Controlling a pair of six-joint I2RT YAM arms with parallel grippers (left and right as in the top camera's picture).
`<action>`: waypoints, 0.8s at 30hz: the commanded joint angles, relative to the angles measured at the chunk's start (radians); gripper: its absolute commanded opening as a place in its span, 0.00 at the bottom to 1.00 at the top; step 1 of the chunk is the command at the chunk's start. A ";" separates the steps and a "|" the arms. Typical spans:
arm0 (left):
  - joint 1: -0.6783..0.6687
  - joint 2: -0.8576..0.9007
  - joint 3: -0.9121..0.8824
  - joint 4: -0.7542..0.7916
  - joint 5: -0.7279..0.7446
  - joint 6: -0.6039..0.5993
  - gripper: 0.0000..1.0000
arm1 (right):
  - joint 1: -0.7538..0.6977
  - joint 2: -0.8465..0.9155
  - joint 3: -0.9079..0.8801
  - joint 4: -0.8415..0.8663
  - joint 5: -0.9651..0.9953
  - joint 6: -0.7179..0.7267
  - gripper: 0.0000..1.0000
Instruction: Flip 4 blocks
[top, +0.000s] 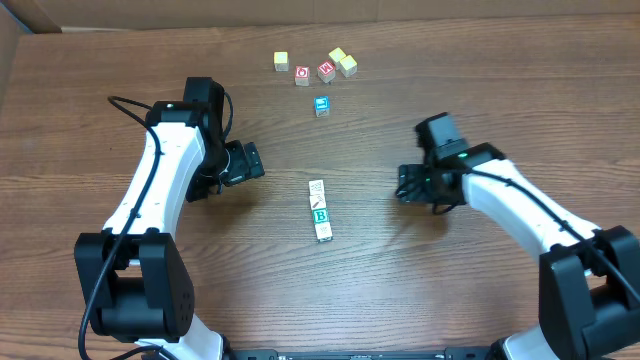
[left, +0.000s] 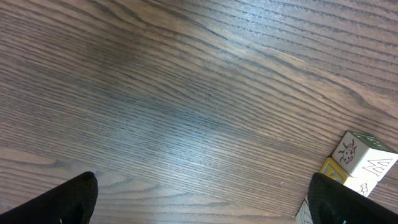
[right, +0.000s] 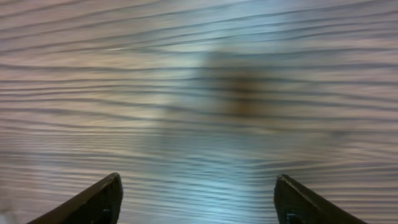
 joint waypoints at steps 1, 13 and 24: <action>-0.002 -0.008 0.010 -0.001 0.001 0.019 1.00 | -0.064 -0.022 0.015 -0.027 0.010 -0.122 1.00; -0.002 -0.008 0.010 0.016 0.000 0.019 1.00 | -0.138 -0.022 0.015 -0.053 0.019 -0.125 1.00; -0.002 -0.008 0.010 0.016 0.000 0.019 1.00 | -0.138 -0.022 0.015 -0.053 0.018 -0.125 1.00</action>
